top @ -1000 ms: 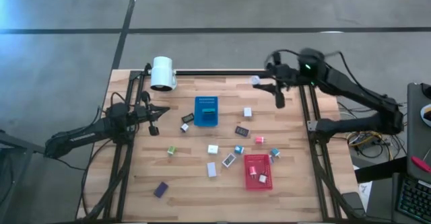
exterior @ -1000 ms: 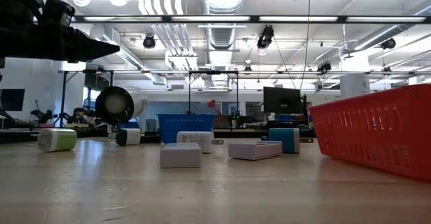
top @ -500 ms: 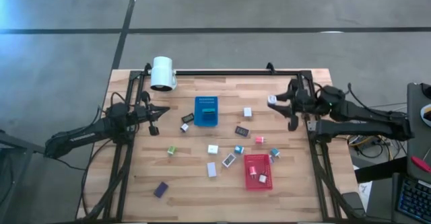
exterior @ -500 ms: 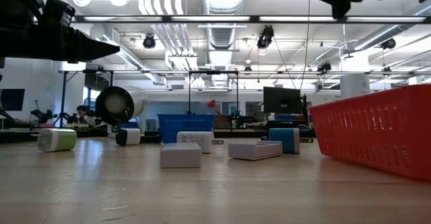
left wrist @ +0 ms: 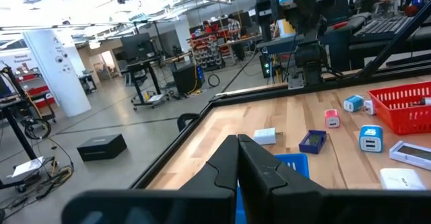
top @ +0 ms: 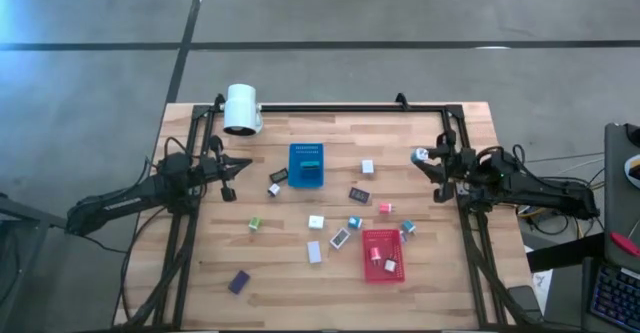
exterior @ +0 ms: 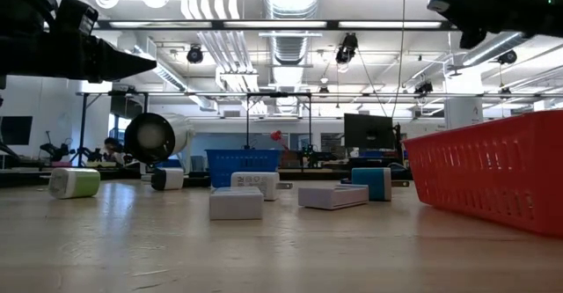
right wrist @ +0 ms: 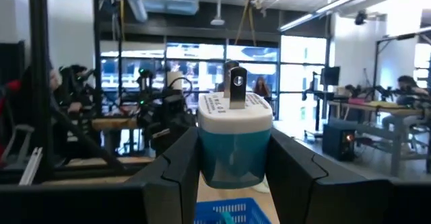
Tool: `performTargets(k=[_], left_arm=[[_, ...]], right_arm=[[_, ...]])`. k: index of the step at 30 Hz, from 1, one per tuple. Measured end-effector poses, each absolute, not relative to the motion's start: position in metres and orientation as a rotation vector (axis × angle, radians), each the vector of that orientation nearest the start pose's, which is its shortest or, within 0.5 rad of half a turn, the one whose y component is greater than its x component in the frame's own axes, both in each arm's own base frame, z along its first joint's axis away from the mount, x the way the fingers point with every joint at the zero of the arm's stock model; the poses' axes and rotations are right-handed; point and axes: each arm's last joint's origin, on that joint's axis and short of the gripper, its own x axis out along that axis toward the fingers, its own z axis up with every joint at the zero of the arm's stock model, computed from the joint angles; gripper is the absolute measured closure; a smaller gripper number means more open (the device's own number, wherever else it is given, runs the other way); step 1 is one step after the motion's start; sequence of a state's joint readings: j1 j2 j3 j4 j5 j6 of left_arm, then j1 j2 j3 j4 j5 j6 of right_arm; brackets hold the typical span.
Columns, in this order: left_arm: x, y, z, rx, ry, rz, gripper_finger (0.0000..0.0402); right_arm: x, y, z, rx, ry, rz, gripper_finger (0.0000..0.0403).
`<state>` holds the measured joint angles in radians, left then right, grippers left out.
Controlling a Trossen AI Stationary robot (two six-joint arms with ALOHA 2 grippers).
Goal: Pick & Place Office items
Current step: Put the top blue charger adapter into the red bin
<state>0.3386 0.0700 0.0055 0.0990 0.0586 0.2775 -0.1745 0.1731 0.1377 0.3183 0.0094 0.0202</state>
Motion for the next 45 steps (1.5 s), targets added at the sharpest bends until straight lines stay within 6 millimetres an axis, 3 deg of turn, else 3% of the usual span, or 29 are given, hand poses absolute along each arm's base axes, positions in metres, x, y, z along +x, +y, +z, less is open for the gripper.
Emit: performTargets(k=[5,14,36,41,45], left_arm=[[0.096,0.032,0.169,0.287,0.008,0.283,0.0390],[0.096,0.032,0.169,0.289,0.009,0.284,0.0390],[0.096,0.032,0.169,0.293,0.010,0.284,0.0390],[0.096,0.032,0.169,0.296,0.010,0.283,0.0388],[0.096,0.032,0.169,0.296,0.010,0.283,0.0389]], right_arm=[[0.099,-0.019,0.206,0.022,-0.248,-0.232,0.0279],[0.102,-0.021,0.185,-0.015,-0.184,-0.275,0.0280],[0.102,-0.020,0.185,-0.062,-0.169,-0.241,0.0277],[0.101,-0.017,0.205,-0.040,-0.200,-0.154,0.0276],[0.103,-0.017,0.233,-0.026,-0.068,-0.147,0.0275]])
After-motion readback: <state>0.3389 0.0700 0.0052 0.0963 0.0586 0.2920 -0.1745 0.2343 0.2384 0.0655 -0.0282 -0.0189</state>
